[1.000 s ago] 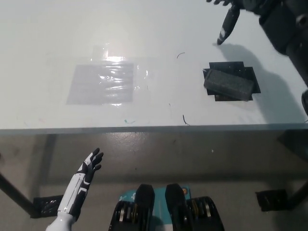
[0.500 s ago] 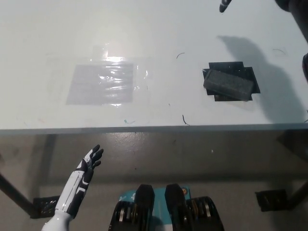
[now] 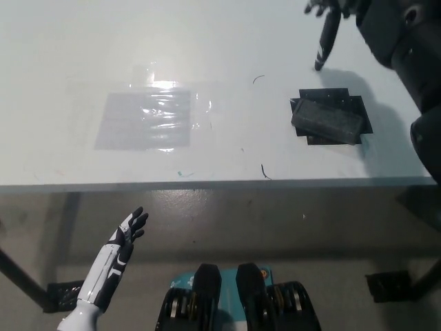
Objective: A whiteboard eraser is kept on the black marked spot on the table infront of the robot and the robot uses its right hand to swipe it back and forth on the table twice to clean it
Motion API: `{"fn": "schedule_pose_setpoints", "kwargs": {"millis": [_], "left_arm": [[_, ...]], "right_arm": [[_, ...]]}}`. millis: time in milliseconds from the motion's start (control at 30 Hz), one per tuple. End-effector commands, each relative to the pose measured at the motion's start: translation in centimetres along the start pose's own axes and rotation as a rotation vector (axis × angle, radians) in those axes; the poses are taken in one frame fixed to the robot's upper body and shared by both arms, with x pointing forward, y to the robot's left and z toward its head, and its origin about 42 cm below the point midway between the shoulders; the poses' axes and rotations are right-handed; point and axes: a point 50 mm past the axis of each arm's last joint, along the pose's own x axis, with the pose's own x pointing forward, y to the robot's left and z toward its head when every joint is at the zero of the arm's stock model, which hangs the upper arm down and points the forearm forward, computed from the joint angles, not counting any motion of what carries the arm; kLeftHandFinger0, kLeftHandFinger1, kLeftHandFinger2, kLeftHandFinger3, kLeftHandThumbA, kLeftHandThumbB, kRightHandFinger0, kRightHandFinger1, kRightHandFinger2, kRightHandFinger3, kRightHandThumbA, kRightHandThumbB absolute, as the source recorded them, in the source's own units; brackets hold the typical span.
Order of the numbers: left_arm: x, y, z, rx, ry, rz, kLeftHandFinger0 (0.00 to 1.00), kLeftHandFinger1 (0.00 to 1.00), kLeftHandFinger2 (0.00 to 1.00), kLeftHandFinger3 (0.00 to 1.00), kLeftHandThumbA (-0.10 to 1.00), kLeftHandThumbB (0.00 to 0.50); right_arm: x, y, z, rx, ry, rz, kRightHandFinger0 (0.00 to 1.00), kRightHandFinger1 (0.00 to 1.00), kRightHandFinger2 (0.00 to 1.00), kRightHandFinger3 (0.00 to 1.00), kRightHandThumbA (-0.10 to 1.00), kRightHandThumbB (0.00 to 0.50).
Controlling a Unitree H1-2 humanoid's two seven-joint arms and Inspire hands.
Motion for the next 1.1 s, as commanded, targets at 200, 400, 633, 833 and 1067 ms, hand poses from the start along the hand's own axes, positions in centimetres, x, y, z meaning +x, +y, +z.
{"fn": "schedule_pose_setpoints", "kwargs": {"millis": [200,400,633,833,1067], "left_arm": [[0.2,0.6,1.1,0.018,-0.074,-0.003,1.0,1.0,1.0,1.0,1.0,0.448],[0.0,0.7,1.1,0.021,-0.071,-0.001,1.0,1.0,1.0,1.0,1.0,0.436],[0.2,0.9,1.0,0.027,-0.074,0.004,1.0,1.0,1.0,1.0,1.0,0.418],[0.0,0.8,1.0,0.022,-0.072,0.011,1.0,1.0,1.0,1.0,1.0,0.412],[0.3,0.9,1.1,0.026,-0.077,0.01,1.0,1.0,1.0,1.0,1.0,0.413]], "right_arm": [[-0.1,-0.8,-2.4,0.054,0.024,0.0,1.0,1.0,1.0,1.0,1.0,0.268],[1.1,1.1,-3.9,0.119,0.023,0.068,1.0,1.0,1.0,1.0,1.0,0.301],[2.4,3.5,-4.6,0.215,0.041,0.1,1.0,1.0,1.0,1.0,1.0,0.341],[3.2,4.9,-4.9,0.155,0.024,0.095,1.0,1.0,1.0,1.0,1.0,0.34],[3.6,5.6,-4.6,0.076,-0.042,0.086,1.0,1.0,1.0,1.0,1.0,0.254]]}}
